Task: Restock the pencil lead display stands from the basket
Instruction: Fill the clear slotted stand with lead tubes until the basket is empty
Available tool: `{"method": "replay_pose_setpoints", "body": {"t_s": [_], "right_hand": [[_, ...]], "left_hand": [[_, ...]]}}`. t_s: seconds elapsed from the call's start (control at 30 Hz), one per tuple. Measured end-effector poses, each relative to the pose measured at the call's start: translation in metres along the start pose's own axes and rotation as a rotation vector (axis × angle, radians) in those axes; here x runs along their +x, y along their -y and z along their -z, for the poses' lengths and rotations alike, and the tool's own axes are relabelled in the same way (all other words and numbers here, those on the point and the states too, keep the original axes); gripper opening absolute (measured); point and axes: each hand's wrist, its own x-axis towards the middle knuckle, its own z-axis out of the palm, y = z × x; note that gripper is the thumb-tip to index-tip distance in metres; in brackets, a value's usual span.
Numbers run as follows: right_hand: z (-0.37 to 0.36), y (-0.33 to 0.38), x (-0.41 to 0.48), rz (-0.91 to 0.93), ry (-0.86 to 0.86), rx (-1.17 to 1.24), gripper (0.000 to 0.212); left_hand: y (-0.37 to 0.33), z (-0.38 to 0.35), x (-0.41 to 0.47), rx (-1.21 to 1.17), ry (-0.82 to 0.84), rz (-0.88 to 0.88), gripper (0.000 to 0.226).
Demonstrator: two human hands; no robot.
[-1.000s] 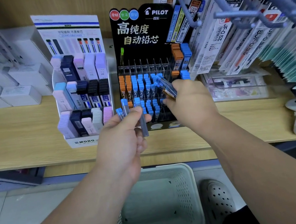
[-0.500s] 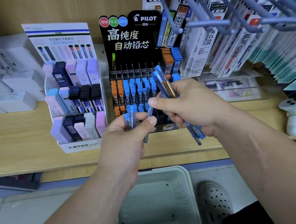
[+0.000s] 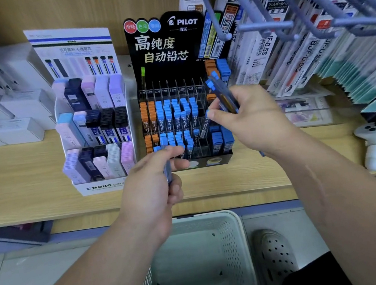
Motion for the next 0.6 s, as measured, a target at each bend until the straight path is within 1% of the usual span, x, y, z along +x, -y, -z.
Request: {"method": "replay_pose_setpoints", "body": {"t_s": [0.17,0.3,0.6], "right_hand": [[-0.013,-0.001,0.001,0.028,0.057,-0.015,0.010],[-0.021,-0.007,0.003,0.026,0.074,-0.093,0.011],[-0.028,-0.010,0.003,0.033,0.054,-0.263,0.008]], "left_hand": [[-0.001,0.001,-0.001,0.006,-0.004,0.013,0.020],[-0.001,0.002,-0.002,-0.001,0.007,0.015,0.020],[-0.002,0.001,-0.002,0.004,0.019,0.012,0.021]]}}
